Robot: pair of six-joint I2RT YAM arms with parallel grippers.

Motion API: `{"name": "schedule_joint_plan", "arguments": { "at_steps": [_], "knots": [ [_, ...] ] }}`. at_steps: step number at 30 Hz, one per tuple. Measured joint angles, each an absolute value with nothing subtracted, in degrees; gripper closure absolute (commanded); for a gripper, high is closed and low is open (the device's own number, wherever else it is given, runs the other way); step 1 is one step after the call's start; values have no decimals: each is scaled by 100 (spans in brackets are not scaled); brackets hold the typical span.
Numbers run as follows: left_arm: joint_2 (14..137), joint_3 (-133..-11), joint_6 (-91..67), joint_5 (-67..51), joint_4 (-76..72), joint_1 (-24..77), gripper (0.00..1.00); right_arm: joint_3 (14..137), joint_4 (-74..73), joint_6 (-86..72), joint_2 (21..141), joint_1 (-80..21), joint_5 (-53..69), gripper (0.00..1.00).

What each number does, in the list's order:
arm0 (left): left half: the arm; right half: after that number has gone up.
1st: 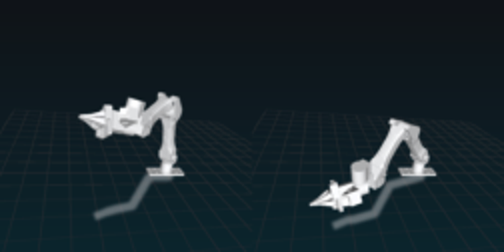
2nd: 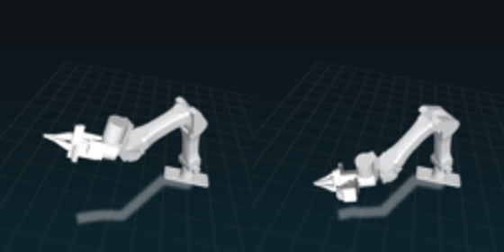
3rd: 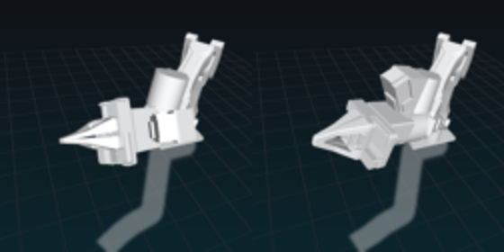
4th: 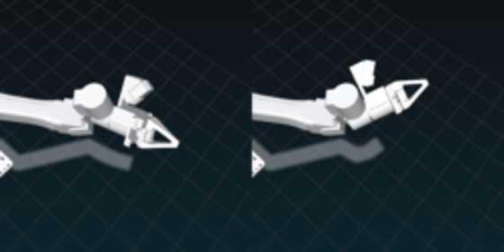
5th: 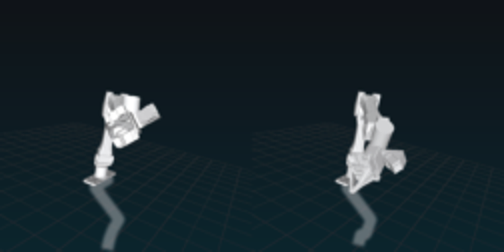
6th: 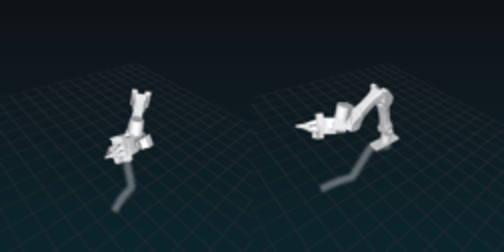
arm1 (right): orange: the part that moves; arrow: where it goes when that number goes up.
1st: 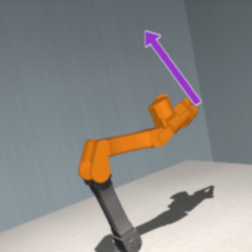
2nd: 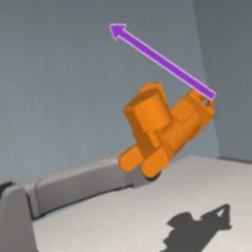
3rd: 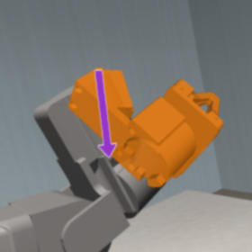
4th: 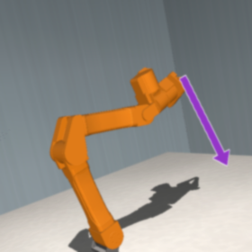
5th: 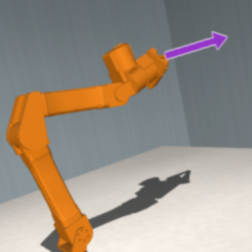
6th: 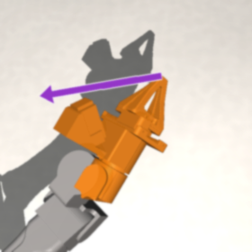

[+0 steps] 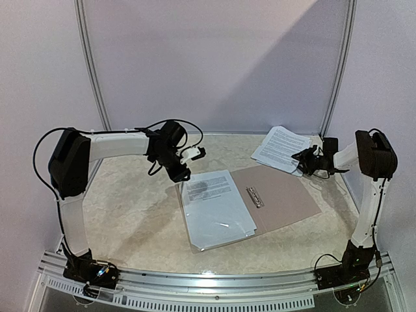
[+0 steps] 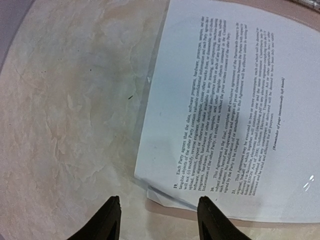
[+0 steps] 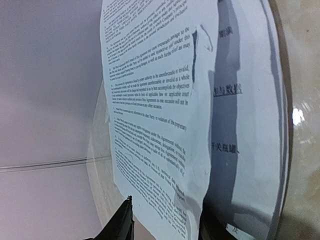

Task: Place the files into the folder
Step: Pick up the file from the corner of the board, then insert the folder to form pockets on the folder.

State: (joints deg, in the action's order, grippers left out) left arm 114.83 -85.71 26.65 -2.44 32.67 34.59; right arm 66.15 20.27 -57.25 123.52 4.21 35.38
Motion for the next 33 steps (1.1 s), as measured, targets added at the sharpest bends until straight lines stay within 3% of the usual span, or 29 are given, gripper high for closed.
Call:
{"name": "schedule_joint_plan", "arguments": {
  "at_steps": [2, 6, 7, 17, 26, 33],
  "knots": [
    [11483, -8571, 2668, -235, 3264, 3459, 46, 6683, 2215, -5900, 12446, 419, 3597, 66],
    [11483, -8571, 2683, -235, 3262, 3459, 46, 7026, 2355, -6104, 12652, 399, 3673, 99],
    [11483, -8571, 2683, -239, 3264, 3457, 46, 7113, 2381, -6095, 12700, 390, 3684, 100],
    [11459, -8543, 2757, -388, 3312, 3336, 45, 7572, 1726, -5540, 12573, 80, 3627, 100],
    [11056, -8322, 2740, -797, 3387, 2921, 44, 8980, 777, -3948, 11203, -1223, 3511, 100],
    [10516, -8217, 2727, -1271, 3524, 2536, 36, 9889, 504, -3304, 10818, -2110, 4040, 100]
  ]
}}
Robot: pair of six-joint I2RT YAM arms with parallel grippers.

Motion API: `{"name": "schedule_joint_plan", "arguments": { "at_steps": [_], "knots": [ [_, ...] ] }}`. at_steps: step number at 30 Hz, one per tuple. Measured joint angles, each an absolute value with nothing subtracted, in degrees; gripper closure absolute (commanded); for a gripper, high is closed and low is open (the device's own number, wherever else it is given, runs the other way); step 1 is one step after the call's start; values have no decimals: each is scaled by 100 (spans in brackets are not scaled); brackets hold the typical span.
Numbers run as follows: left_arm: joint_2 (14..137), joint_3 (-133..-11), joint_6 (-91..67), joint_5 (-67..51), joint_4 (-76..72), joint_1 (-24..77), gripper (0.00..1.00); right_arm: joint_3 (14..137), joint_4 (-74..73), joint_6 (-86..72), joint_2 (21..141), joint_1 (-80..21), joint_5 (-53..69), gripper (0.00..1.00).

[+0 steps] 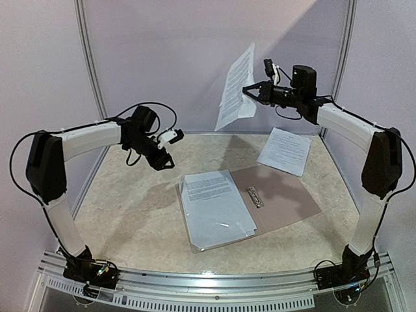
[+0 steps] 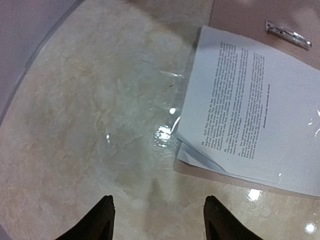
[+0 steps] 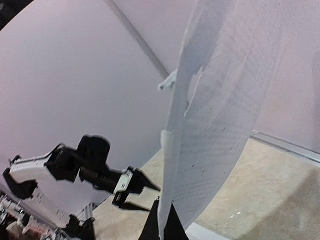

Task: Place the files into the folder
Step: Insert the folder to form pockets on the folder.

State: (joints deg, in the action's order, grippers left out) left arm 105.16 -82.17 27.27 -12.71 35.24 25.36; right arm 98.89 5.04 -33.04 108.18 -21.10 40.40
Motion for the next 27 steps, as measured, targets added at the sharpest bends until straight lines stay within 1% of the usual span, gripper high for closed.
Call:
{"name": "schedule_joint_plan", "arguments": {
  "at_steps": [5, 7, 9, 12, 16, 18, 19, 21, 23, 24, 27],
  "knots": [
    [9841, -8121, 2749, -1323, 3503, 2053, 35, 10047, -154, -2766, 10888, -2864, 4899, 100],
    [9625, -8068, 2762, -1282, 3481, 1927, 37, 9955, -486, -2447, 10884, -3183, 5050, 100],
    [9478, -7994, 2768, -1247, 3465, 1879, 38, 9498, -628, -2215, 10728, -3413, 4925, 100],
    [9430, -7863, 2810, -1332, 3492, 1986, 38, 8197, -932, -1999, 10280, -3472, 4322, 100],
    [9432, -7441, 3037, -1426, 3548, 2622, 30, 6882, -1280, -1780, 10103, -3181, 3288, 100],
    [9476, -7260, 3197, -1426, 3605, 3201, 25, 6445, -1417, -1664, 10106, -3052, 2888, 100],
    [9533, -7220, 3286, -1415, 3621, 3312, 23, 6267, -1466, -1616, 10106, -2982, 2720, 100],
    [9703, -7214, 3450, -1376, 3623, 3975, 14, 6069, -1511, -1557, 10106, -2882, 2495, 100],
    [9985, -7227, 3610, -1304, 3605, 4399, 3, 5972, -1509, -1494, 10077, -2770, 2327, 100],
    [10167, -7253, 3677, -1269, 3603, 4539, 1, 5961, -1507, -1468, 10051, -2729, 2270, 100],
    [10744, -7358, 3868, -1111, 3575, 4698, 0, 5961, -1466, -1378, 9854, -2563, 2158, 100]
  ]
}}
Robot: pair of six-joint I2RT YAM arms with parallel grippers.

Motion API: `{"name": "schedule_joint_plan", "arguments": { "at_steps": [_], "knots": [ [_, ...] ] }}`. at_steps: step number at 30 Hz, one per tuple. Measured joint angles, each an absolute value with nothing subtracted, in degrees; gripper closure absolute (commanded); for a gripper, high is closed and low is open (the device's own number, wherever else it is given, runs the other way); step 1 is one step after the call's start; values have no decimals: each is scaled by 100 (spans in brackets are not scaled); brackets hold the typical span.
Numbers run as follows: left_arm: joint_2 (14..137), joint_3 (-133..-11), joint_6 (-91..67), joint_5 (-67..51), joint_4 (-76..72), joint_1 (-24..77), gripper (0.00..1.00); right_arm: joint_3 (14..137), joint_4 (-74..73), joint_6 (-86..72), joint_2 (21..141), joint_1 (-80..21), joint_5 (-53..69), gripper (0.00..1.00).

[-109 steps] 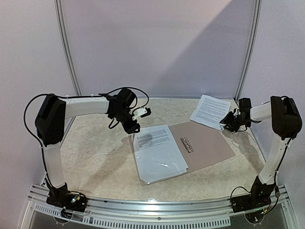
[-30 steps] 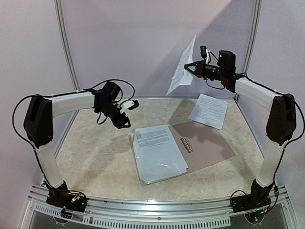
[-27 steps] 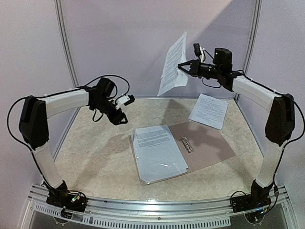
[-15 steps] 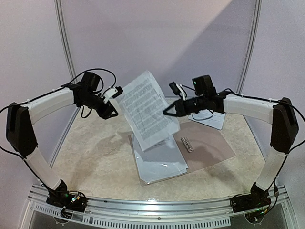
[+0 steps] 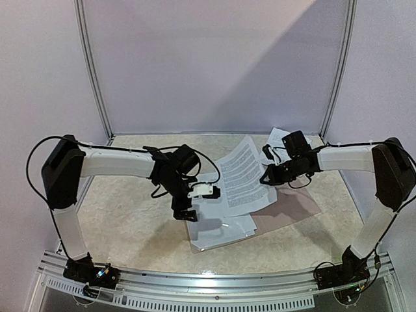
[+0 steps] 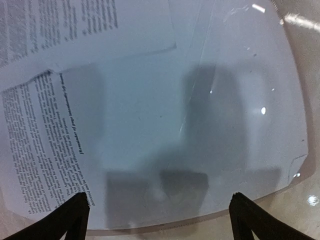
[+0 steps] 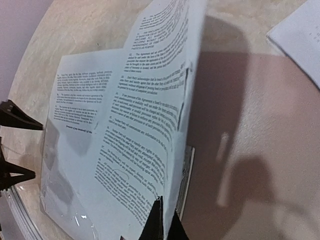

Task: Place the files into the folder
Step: Insert the folder to form pockets on the folder.

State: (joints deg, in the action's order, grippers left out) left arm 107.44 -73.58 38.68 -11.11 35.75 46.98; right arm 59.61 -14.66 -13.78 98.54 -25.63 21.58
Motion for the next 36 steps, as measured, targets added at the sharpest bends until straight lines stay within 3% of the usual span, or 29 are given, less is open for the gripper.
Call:
{"name": "schedule_joint_plan", "arguments": {
  "at_steps": [20, 28, 32, 36],
  "knots": [
    [10886, -6600, 4372, -707, 2329, 4775, 3, 5216, -1400, -694, 9378, -2423, 3273, 100],
    [10875, -6563, 4414, -777, 2276, 4792, 10, 5162, -1422, -672, 9091, -2473, 3614, 100],
    [10875, -6563, 4473, -849, 2287, 4805, 26, 5129, -1474, -620, 8976, -2473, 3745, 100],
    [10899, -6558, 4576, -923, 2298, 4840, 26, 5078, -1638, -467, 8962, -2473, 3889, 100]
  ]
}}
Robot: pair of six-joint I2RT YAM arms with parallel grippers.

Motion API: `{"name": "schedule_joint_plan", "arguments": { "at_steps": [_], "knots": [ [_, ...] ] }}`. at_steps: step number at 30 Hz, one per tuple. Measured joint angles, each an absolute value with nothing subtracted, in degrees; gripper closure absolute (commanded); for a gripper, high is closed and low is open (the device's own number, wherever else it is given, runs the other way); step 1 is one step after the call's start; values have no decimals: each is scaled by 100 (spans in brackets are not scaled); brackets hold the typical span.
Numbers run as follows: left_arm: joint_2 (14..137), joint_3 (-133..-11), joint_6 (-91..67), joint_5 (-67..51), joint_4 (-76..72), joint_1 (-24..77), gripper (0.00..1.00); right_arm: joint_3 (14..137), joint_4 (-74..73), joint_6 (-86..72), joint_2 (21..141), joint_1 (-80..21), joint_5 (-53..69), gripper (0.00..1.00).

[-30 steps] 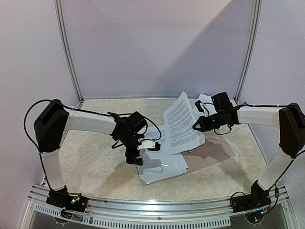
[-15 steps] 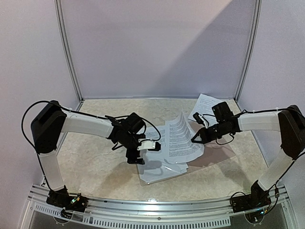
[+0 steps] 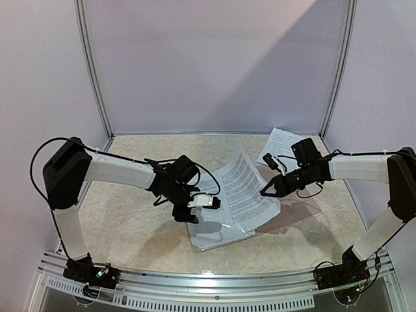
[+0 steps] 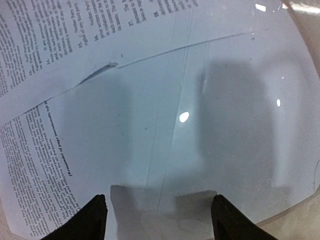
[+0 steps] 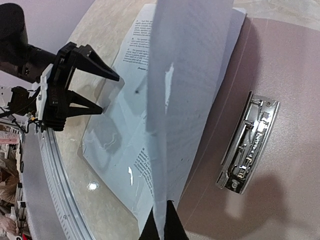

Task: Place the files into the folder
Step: Insert the folder to form pockets on the folder.

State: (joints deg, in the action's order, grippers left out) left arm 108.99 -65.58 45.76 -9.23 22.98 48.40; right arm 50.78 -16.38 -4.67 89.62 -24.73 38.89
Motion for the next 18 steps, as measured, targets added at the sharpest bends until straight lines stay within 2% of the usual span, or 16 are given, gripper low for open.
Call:
{"name": "schedule_joint_plan", "arguments": {
  "at_steps": [3, 7, 12, 18],
  "knots": [
    [10925, -6595, 4611, -956, 2309, 4842, 25, 5048, -1667, -375, 8962, -2473, 4139, 100],
    [10960, -6639, 4609, -963, 2303, 4842, 18, 4943, -1376, -543, 8973, -2473, 4390, 100],
    [10895, -6619, 4609, -943, 2362, 4842, 19, 4497, -635, -1170, 9107, -2473, 4477, 100],
    [10556, -6466, 4591, -703, 2746, 4779, 27, 4497, -552, -1761, 9474, -2473, 4110, 77]
  ]
}}
